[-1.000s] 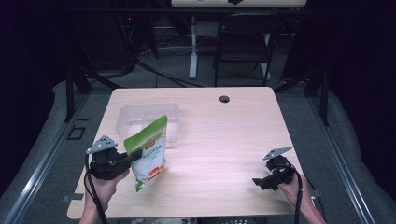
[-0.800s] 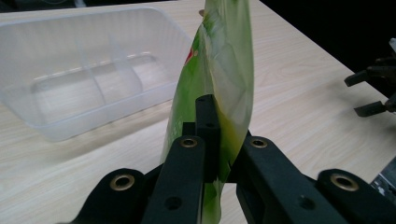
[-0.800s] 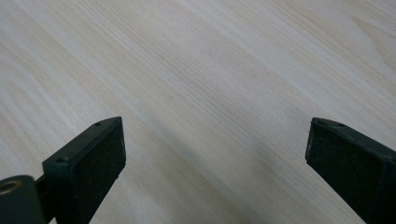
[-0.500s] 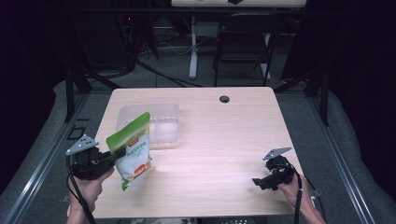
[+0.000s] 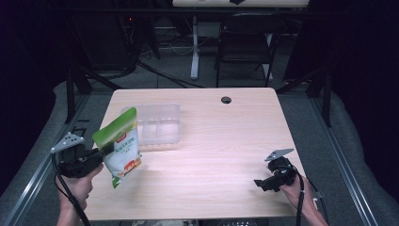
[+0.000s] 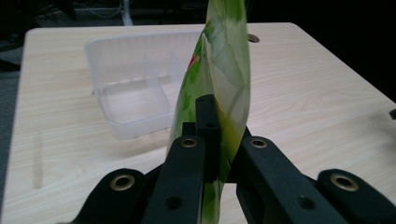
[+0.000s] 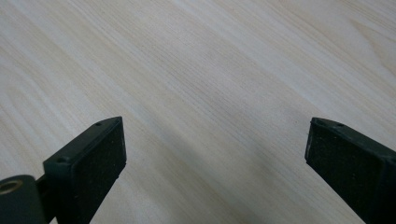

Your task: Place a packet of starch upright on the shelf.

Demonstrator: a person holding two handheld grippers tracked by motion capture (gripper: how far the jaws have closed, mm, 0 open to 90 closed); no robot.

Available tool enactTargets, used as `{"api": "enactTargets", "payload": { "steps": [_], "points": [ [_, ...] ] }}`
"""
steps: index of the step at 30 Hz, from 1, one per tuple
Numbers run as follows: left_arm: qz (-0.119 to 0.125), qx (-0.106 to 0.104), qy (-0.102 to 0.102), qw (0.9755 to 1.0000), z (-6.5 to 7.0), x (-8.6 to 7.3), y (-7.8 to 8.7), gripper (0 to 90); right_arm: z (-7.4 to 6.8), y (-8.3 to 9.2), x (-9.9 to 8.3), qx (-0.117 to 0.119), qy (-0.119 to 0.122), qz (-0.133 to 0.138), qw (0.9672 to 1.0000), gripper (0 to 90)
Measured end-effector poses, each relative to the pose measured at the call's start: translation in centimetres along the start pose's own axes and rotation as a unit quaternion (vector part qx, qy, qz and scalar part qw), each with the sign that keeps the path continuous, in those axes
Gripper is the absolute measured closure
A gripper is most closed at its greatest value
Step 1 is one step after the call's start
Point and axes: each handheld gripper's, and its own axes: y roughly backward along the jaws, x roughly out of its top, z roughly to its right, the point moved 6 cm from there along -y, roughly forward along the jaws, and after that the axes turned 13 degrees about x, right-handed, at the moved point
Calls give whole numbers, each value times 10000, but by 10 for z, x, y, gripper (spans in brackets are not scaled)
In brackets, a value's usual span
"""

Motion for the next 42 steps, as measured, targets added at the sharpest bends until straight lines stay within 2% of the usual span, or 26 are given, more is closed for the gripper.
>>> {"api": "enactTargets", "payload": {
  "steps": [8,11,15,16,17,18,25,35,42],
  "points": [
    [168,155,108,9997,-12,11,1,899,-1,0,0,9,0,-13,10000,47],
    [262,283,163,9991,-19,18,-3,899,-1,0,0,30,-23,7,10000,48],
    [287,296,217,9989,-24,22,-5,898,-1,-1,0,16,4,76,10000,49],
    [304,316,213,9988,-24,24,-6,899,0,0,0,-51,0,15,10000,49],
    [320,330,227,9987,-25,25,-7,898,-2,-1,0,16,-31,38,10000,49],
    [342,318,264,9986,-26,27,-8,898,-1,0,0,-14,-2,-17,10000,49],
    [429,331,342,9979,-27,37,-13,898,-1,0,0,0,6,-45,10000,49],
    [544,366,228,9976,-22,58,-19,897,0,-1,0,6,25,-13,10000,49],
    [556,366,231,9975,-20,66,-27,898,0,0,0,4,15,-37,10000,50]
  ]
}}
